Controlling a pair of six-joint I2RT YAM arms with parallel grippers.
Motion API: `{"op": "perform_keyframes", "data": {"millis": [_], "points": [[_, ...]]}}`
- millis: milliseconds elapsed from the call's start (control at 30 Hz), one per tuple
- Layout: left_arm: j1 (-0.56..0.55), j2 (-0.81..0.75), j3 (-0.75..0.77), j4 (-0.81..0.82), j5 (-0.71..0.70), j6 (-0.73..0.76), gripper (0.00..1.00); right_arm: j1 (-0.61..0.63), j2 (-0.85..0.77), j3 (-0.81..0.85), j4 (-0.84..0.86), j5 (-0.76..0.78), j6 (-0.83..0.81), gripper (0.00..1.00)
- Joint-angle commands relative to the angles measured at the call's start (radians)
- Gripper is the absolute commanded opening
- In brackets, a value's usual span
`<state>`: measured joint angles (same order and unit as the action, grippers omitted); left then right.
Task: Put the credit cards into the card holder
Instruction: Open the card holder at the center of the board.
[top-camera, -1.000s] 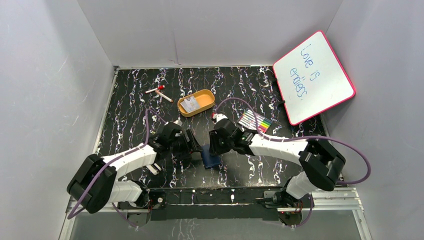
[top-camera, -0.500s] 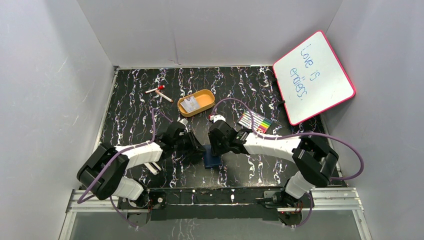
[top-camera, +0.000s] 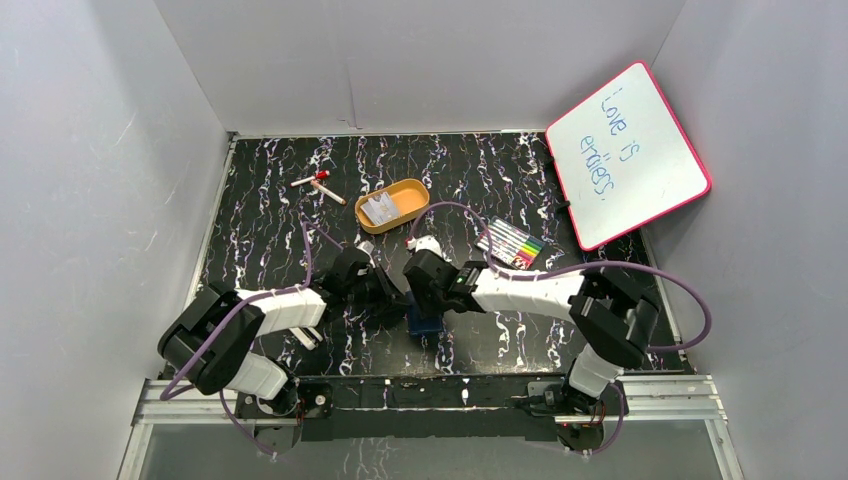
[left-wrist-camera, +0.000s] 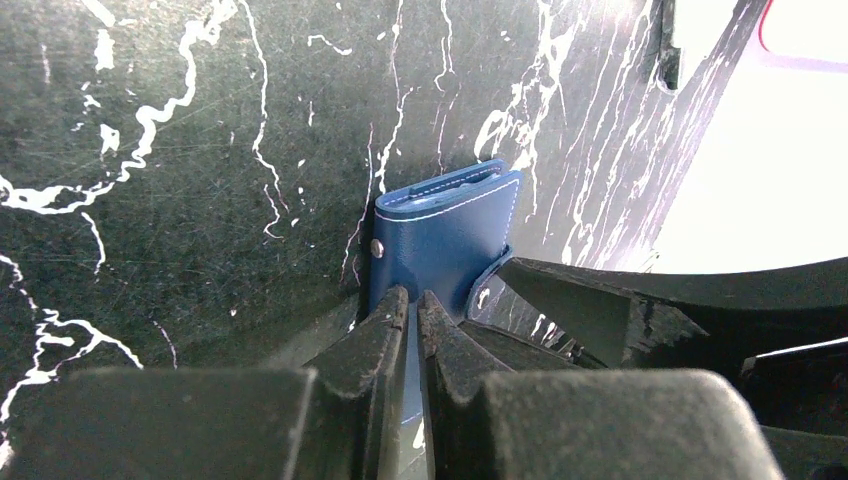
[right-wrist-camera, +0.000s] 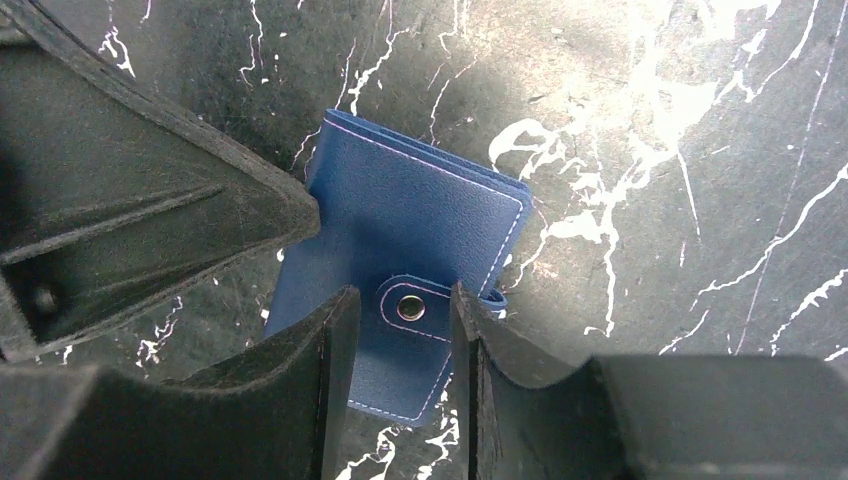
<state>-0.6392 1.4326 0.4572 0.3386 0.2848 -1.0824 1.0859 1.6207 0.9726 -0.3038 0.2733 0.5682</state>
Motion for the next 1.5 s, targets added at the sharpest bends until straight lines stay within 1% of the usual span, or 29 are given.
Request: {"op": "perform_keyframes", "data": {"millis": [0, 200, 333, 567, 767, 933, 967, 1000, 1033, 1133, 1167, 1233, 1300, 1333, 1367, 1467], "points": [[-0.006, -0.006, -0.032, -0.028, -0.022, -0.004, 0.08, 0.035, 0.037, 0.065, -0.054, 0.087, -0.007, 0.48], [-0.007, -0.03, -0.032, -0.038, -0.026, -0.001, 0.08, 0.054, 0.083, 0.092, -0.105, 0.136, 0.001, 0.49], [-0.007, -0.034, -0.035, -0.038, -0.024, -0.001, 0.08, 0.062, 0.09, 0.09, -0.127, 0.17, 0.004, 0.43], [-0.007, -0.033, -0.037, -0.036, -0.024, -0.003, 0.08, 0.076, 0.076, 0.087, -0.132, 0.183, 0.011, 0.24], [-0.007, -0.043, -0.034, -0.046, -0.031, -0.001, 0.08, 0.079, 0.06, 0.087, -0.14, 0.181, 0.019, 0.0], [-0.007, -0.069, -0.031, -0.061, -0.037, 0.005, 0.1, 0.08, 0.042, 0.077, -0.143, 0.178, 0.029, 0.0], [-0.007, -0.076, -0.031, -0.064, -0.04, 0.009, 0.12, 0.079, 0.035, 0.074, -0.141, 0.177, 0.035, 0.0], [-0.006, -0.083, -0.031, -0.065, -0.041, 0.011, 0.17, 0.079, 0.026, 0.066, -0.138, 0.178, 0.039, 0.0], [-0.007, -0.091, -0.033, -0.061, -0.041, 0.013, 0.24, 0.079, 0.015, 0.057, -0.133, 0.177, 0.043, 0.0], [-0.007, -0.117, -0.043, -0.02, -0.015, 0.028, 0.51, 0.079, -0.01, 0.032, -0.107, 0.163, 0.057, 0.0], [-0.007, -0.124, -0.043, -0.012, -0.008, 0.03, 0.57, 0.079, -0.014, 0.027, -0.103, 0.158, 0.061, 0.0], [-0.007, -0.136, -0.043, 0.016, 0.017, 0.026, 0.6, 0.08, -0.019, 0.018, -0.091, 0.149, 0.071, 0.0], [-0.006, -0.147, -0.042, 0.051, 0.042, 0.01, 0.59, 0.08, -0.022, 0.009, -0.077, 0.144, 0.078, 0.0], [-0.007, -0.145, -0.043, 0.077, 0.057, -0.005, 0.57, 0.079, -0.022, 0.006, -0.071, 0.144, 0.082, 0.0], [-0.007, -0.139, -0.044, 0.105, 0.076, -0.017, 0.52, 0.079, -0.024, 0.003, -0.067, 0.143, 0.088, 0.0], [-0.007, -0.087, -0.051, 0.192, 0.126, -0.06, 0.32, 0.078, -0.032, -0.012, -0.048, 0.144, 0.105, 0.0]]}}
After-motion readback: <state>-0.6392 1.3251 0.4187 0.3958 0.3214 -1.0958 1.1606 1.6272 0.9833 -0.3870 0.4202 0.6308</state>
